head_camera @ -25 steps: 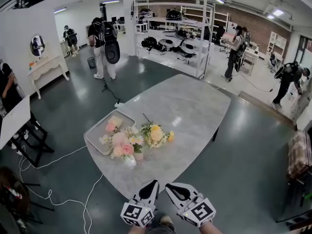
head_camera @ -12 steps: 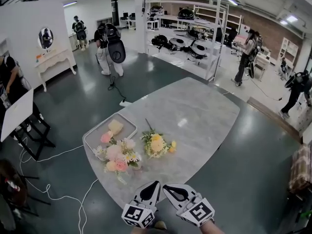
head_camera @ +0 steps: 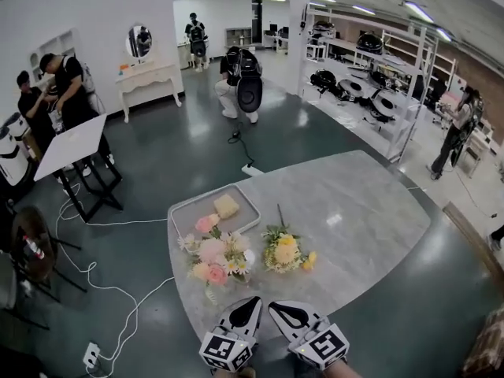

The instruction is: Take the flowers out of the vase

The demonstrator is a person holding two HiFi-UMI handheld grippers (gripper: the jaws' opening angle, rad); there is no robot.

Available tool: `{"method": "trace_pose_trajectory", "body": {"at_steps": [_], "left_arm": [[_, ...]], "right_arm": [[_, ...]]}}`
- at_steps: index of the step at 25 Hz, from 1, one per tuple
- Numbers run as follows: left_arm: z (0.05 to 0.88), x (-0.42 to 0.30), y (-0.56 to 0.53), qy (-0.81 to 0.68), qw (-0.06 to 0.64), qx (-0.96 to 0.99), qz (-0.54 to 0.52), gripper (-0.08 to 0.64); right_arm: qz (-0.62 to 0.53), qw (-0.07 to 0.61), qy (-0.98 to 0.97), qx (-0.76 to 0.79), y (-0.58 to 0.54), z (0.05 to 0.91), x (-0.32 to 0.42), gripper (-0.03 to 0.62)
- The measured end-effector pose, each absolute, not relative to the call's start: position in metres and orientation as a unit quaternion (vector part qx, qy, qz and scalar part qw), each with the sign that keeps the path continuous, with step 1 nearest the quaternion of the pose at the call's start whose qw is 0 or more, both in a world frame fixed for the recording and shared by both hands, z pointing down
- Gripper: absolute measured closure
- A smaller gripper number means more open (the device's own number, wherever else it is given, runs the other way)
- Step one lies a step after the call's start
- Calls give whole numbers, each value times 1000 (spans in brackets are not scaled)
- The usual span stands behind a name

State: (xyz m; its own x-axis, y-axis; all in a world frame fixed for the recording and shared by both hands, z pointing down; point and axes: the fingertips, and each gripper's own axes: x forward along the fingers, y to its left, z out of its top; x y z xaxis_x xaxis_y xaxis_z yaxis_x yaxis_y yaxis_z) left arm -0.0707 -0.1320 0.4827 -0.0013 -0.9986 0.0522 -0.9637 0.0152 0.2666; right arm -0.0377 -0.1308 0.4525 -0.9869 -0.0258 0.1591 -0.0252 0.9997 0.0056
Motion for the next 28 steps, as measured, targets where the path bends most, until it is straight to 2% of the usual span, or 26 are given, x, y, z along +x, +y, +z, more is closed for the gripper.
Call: {"method": "trace_pose_trajectory", "body": {"at_steps": [15,28], "left_arm": [[488,-72,-142,-835,84,533,-103,545],[502,-72,-156,-868,63,479,-113,545]], "right_arm": [[-6,71,-980,-185,-153,464,-40,572],[-4,56,-965,-255,-171,472,-53,571]]}}
